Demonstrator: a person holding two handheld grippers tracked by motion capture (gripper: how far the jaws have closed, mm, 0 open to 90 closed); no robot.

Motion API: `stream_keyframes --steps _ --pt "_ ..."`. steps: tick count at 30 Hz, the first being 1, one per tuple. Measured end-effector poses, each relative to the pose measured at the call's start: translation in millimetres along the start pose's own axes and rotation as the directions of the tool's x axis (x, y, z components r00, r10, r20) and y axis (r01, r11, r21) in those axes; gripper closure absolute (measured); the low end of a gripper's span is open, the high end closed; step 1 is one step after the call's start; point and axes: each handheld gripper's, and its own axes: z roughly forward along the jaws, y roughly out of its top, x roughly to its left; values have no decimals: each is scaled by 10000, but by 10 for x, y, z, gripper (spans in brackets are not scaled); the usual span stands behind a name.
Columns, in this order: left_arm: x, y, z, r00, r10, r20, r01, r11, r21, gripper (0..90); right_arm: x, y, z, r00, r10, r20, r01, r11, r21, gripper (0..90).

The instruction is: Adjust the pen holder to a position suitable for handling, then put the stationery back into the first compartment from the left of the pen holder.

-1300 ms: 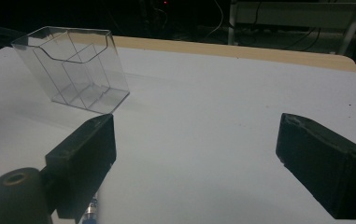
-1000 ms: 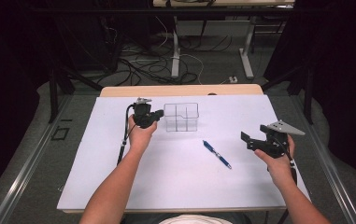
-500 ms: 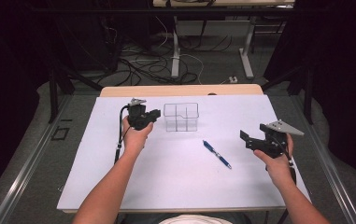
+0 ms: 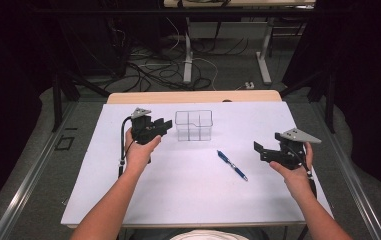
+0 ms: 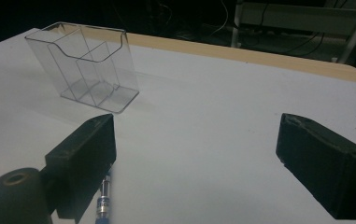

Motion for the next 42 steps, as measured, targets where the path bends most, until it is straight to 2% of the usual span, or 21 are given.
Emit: stream_keyframes --steps 5,8,12,14,17,18,20,21,23,25,28,29,30,35,39,40,42 --pt "-25 -62 -107 9996 271 -75 -273 9991 -314 487 24 14 10 10000 -26 -4 26 10000 40 117" --pt "-40 -85 -160 9991 406 -117 -411 9983 -420 391 46 36 7 10000 -60 73 60 10000 33 116" --pt "-57 -113 -220 9980 630 -33 -631 9967 -516 330 57 45 2 9999 -36 113 34 9999 122 117" --pt "-66 -132 -245 9971 754 -83 -757 9958 -518 323 55 40 14 9999 -72 138 72 10000 50 117" --pt "-76 -181 -267 9940 1031 -366 -1054 9922 -662 287 57 27 26 9999 -96 87 94 9997 237 118" --pt "-78 -194 -277 9939 1031 -399 -1053 9928 -577 280 65 15 34 10000 -37 -53 39 9993 384 145" --pt "-92 -216 -291 9947 991 -267 -1004 9935 -538 280 72 11 37 10000 -4 -65 7 9990 444 149" --pt "-92 -221 -305 9927 1171 -294 -1186 9915 -537 279 79 8 39 9999 69 -94 -64 9988 495 150" --pt "-108 -231 -330 9916 1252 -338 -1270 9902 -580 247 74 6 48 9996 56 -270 -42 9986 518 161" --pt "-112 -243 -360 9912 1286 -314 -1305 9890 -691 163 82 -8 58 9982 143 -582 -111 9985 535 200" --pt "-113 -265 -402 9899 1378 -324 -1401 9864 -856 151 94 -15 71 9970 182 -747 -138 9981 598 230" --pt "-114 -275 -414 9904 1347 -310 -1369 9868 -866 92 114 -18 83 9960 180 -880 -111 9968 792 271" --pt "-111 -282 -422 9903 1345 -358 -1372 9865 -895 59 122 -17 87 9953 91 -963 -2 9958 915 277" --pt "-75 -315 -478 9915 1252 -356 -1281 9870 -971 21 165 -13 116 9953 -175 -954 292 9920 1231 309" --pt "-54 -330 -527 9933 1106 -338 -1135 9885 -1001 2 176 0 165 9906 -220 -1353 450 9846 1692 352" --pt "-57 -337 -535 9941 1028 -346 -1059 9891 -1020 2 179 3 177 9908 -238 -1334 480 9823 1812 352" --pt "-50 -347 -557 9925 1164 -379 -1196 9878 -995 2 185 8 187 9902 -227 -1376 494 9798 1939 353"
